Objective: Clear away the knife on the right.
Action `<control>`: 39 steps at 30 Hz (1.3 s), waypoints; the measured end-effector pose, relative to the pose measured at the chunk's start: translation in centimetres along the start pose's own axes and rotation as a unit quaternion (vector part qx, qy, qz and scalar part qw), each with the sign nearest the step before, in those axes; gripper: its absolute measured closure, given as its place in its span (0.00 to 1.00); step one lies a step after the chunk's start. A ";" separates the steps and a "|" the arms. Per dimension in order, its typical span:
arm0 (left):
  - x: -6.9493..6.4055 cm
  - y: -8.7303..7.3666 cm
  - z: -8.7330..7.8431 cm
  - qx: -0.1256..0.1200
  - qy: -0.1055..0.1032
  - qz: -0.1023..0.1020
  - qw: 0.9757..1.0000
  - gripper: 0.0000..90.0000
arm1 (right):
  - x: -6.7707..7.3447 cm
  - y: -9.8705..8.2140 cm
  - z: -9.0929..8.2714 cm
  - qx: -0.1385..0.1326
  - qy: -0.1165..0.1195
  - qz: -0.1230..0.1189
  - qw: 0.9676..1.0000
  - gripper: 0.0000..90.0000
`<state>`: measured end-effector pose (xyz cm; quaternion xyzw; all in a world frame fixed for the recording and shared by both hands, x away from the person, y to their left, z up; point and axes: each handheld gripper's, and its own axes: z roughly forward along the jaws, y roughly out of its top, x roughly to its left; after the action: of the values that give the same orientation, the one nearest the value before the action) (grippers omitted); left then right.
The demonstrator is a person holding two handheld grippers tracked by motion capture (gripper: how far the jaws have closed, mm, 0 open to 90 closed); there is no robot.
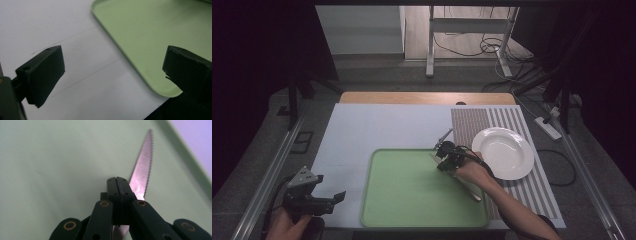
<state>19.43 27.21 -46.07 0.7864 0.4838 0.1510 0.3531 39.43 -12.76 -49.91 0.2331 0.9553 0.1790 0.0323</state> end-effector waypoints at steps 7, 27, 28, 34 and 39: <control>0.0 0.0 0.0 0.000 0.001 0.000 1.000 0.05 | -1.6 -2.2 -0.9 -0.010 0.031 0.030 0.999 1.00; 0.0 0.0 0.0 0.001 0.002 0.002 1.000 0.05 | -2.2 -4.5 -2.0 -0.002 0.033 0.052 0.998 1.00; -0.1 0.0 0.0 0.001 0.002 0.002 1.000 0.05 | -2.3 -4.7 -2.1 -0.001 0.032 0.053 0.998 1.00; 0.0 0.0 0.0 0.002 0.002 0.001 1.000 0.05 | -2.6 -5.9 -2.6 0.000 0.025 0.063 0.998 1.00; -0.1 0.0 0.1 0.003 0.003 0.002 1.000 0.05 | -3.1 -7.1 -3.2 -0.001 0.019 0.077 0.997 1.00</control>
<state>19.47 27.12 -46.08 0.7879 0.4836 0.1525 0.3493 38.65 -21.06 -49.53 0.3021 0.9349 0.1860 0.0002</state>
